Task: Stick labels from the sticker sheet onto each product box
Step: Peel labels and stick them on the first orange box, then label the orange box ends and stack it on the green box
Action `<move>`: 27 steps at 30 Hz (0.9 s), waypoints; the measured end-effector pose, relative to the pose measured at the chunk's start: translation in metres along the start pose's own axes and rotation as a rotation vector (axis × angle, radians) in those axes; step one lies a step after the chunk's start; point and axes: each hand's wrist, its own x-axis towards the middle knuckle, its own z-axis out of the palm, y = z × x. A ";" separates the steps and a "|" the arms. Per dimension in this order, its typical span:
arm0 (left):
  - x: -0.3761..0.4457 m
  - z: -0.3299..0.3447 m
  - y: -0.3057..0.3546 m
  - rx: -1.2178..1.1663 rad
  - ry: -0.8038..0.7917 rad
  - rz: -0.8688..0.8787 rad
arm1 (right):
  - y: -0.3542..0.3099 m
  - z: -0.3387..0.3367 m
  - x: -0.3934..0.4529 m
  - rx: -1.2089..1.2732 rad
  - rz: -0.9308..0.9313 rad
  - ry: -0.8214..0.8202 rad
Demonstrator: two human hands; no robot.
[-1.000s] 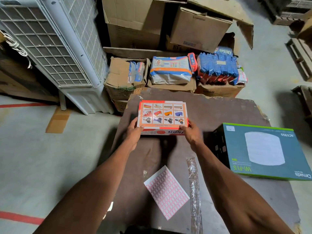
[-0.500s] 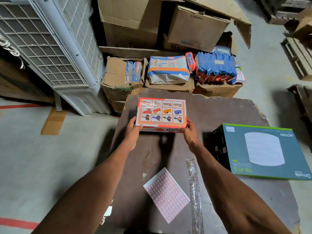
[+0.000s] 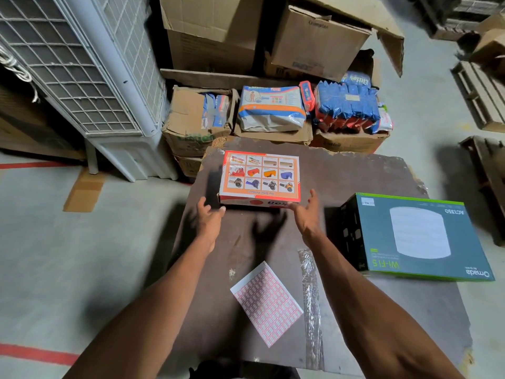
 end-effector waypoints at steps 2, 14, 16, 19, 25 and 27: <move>-0.024 -0.005 -0.027 0.088 0.050 -0.008 | 0.025 0.001 -0.013 -0.001 0.050 0.077; -0.146 -0.024 -0.158 0.808 -0.196 0.150 | 0.203 0.010 -0.138 -0.561 -0.059 -0.340; -0.150 -0.021 -0.160 0.864 -0.199 0.167 | 0.222 0.010 -0.142 -0.652 -0.101 -0.397; -0.150 -0.017 -0.163 0.893 -0.189 0.168 | 0.229 0.007 -0.149 -0.681 -0.138 -0.452; -0.148 -0.011 -0.155 0.864 -0.095 0.160 | 0.209 0.003 -0.153 -0.643 -0.025 -0.476; -0.145 -0.010 -0.154 0.859 -0.089 0.137 | 0.191 0.006 -0.158 -0.550 0.067 -0.484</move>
